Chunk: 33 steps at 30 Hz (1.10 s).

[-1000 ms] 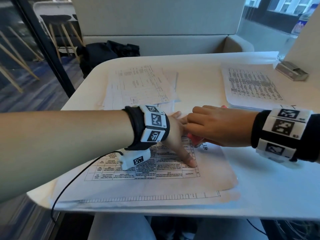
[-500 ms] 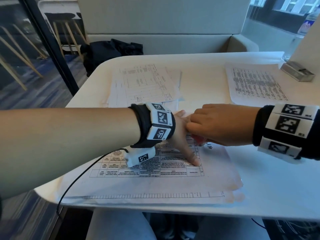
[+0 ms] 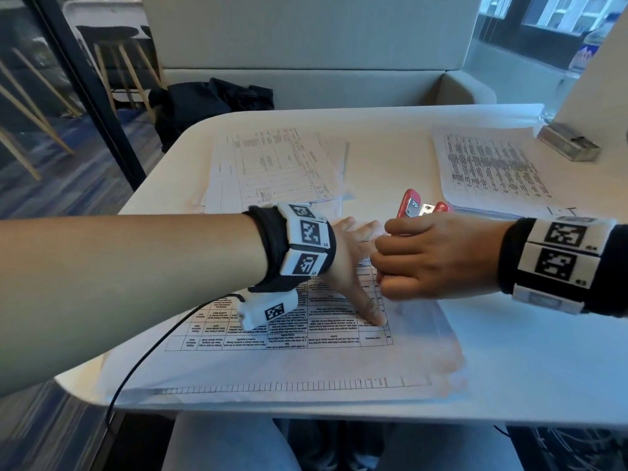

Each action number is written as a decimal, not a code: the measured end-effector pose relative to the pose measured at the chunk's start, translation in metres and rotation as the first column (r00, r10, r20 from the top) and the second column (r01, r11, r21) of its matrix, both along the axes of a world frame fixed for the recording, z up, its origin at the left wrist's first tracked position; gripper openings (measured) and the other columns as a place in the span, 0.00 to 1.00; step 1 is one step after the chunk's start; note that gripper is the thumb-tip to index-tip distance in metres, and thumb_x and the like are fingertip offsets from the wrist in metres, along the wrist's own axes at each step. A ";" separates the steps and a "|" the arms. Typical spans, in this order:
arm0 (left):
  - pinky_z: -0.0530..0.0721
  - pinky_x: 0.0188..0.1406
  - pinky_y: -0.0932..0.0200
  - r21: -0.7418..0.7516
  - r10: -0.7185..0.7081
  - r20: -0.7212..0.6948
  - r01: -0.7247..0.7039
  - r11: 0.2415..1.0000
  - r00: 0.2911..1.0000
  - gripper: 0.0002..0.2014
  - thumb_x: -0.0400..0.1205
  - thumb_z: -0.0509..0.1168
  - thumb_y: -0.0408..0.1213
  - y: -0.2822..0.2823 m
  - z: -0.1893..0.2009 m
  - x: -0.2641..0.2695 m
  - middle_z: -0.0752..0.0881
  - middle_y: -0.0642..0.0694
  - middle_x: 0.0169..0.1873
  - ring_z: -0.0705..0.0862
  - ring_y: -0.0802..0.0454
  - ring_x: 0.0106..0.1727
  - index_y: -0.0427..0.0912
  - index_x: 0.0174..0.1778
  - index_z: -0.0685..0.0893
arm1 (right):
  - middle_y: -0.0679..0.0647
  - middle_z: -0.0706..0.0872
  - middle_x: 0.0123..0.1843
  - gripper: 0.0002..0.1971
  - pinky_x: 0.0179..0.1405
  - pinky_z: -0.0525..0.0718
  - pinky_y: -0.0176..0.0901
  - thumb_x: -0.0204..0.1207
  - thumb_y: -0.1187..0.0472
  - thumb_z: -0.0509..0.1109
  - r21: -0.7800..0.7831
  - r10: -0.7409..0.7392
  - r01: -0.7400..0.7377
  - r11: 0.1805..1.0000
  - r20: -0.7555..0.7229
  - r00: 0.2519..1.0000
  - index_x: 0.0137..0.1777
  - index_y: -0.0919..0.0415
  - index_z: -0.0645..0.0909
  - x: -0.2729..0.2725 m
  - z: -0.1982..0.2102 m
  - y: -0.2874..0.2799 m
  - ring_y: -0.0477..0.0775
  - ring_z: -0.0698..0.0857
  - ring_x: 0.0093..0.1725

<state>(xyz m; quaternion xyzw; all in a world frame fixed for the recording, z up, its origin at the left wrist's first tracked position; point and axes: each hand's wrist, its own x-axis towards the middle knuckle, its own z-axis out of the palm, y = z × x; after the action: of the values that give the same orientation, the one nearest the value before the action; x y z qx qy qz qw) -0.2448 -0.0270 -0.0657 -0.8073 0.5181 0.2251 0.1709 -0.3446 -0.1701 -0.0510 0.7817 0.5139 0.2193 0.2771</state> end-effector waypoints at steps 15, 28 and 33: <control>0.43 0.79 0.34 -0.026 0.057 -0.021 -0.058 0.998 0.998 0.59 0.61 0.63 0.79 0.007 0.010 -0.006 0.37 0.57 0.84 0.31 0.44 0.83 0.65 0.82 0.39 | 0.51 0.86 0.41 0.12 0.41 0.84 0.49 0.74 0.54 0.69 -0.140 -0.578 0.935 0.326 -0.812 0.080 0.49 0.51 0.67 0.018 0.007 0.017 0.51 0.85 0.40; 0.40 0.78 0.32 0.017 0.098 -0.035 -0.097 0.995 0.995 0.63 0.60 0.63 0.80 0.006 0.012 -0.007 0.30 0.54 0.82 0.28 0.45 0.82 0.63 0.80 0.30 | 0.50 0.86 0.45 0.16 0.36 0.81 0.40 0.72 0.43 0.73 -0.289 -0.559 0.946 0.150 -0.814 -0.160 0.51 0.51 0.76 0.030 0.022 0.013 0.47 0.84 0.36; 0.41 0.78 0.32 0.009 0.102 -0.040 -0.102 0.995 0.994 0.64 0.59 0.63 0.80 0.006 0.008 -0.004 0.30 0.55 0.82 0.28 0.46 0.82 0.63 0.80 0.29 | 0.50 0.87 0.41 0.17 0.31 0.80 0.37 0.72 0.44 0.74 -0.282 -0.487 0.952 0.120 -0.852 -0.191 0.53 0.55 0.80 0.030 0.024 0.007 0.47 0.84 0.32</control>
<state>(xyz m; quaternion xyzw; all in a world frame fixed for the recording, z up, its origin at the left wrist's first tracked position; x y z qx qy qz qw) -0.2492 -0.0209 -0.0573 -0.8273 0.4787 0.2518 0.1515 -0.3147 -0.1633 -0.0269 0.9446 -0.1051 -0.2788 -0.1376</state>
